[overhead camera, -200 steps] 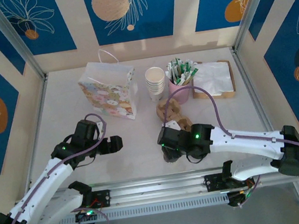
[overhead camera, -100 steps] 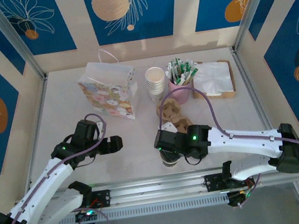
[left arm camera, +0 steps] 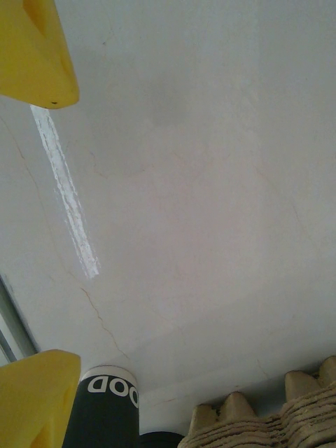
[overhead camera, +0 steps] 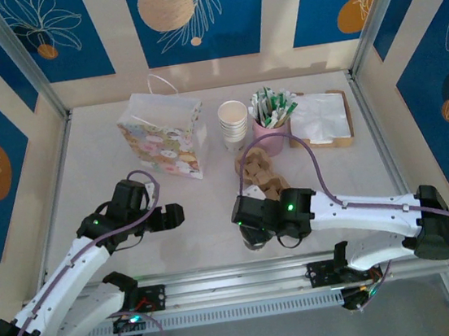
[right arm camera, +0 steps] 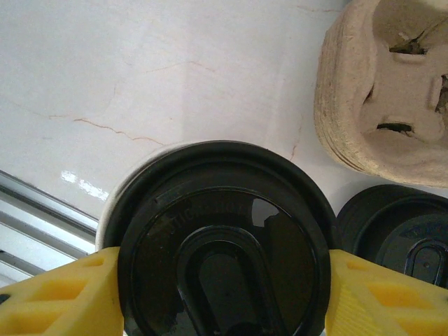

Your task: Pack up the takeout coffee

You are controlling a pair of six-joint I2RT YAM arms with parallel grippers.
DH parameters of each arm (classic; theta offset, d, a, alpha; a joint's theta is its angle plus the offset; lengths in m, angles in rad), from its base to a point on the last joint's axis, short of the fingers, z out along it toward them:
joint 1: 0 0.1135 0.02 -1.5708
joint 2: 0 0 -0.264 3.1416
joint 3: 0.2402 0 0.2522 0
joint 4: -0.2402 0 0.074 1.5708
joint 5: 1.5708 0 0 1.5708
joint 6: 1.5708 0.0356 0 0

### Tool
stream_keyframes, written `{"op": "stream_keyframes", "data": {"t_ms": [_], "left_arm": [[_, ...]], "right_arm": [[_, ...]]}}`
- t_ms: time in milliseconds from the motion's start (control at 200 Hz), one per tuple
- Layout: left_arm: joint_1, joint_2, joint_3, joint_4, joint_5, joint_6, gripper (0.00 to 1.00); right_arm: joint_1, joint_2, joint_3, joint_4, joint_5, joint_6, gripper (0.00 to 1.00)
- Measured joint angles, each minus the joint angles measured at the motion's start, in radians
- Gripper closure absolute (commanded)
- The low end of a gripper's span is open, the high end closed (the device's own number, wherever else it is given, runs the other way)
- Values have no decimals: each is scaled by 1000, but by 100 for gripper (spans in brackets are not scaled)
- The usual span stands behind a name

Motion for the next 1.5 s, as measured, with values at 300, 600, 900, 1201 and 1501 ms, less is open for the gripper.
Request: {"op": "stream_keyframes", "data": {"t_ms": [300, 600, 900, 1201, 1501], "left_arm": [[0, 0, 0, 0, 0, 0, 11], [0, 0, 0, 0, 0, 0, 11], [0, 0, -3, 13, 29, -77, 34], [-190, 44, -126, 198, 118, -282, 42], [-411, 165, -263, 523, 143, -479, 47]], "right_arm": [[-6, -16, -11, 34, -26, 18, 46], [-7, -13, -16, 43, -53, 31, 46], [8, 14, 10, 20, -37, 31, 44], [45, 18, 32, -18, -11, 31, 43], [75, 21, 33, -18, -11, 30, 44]]}}
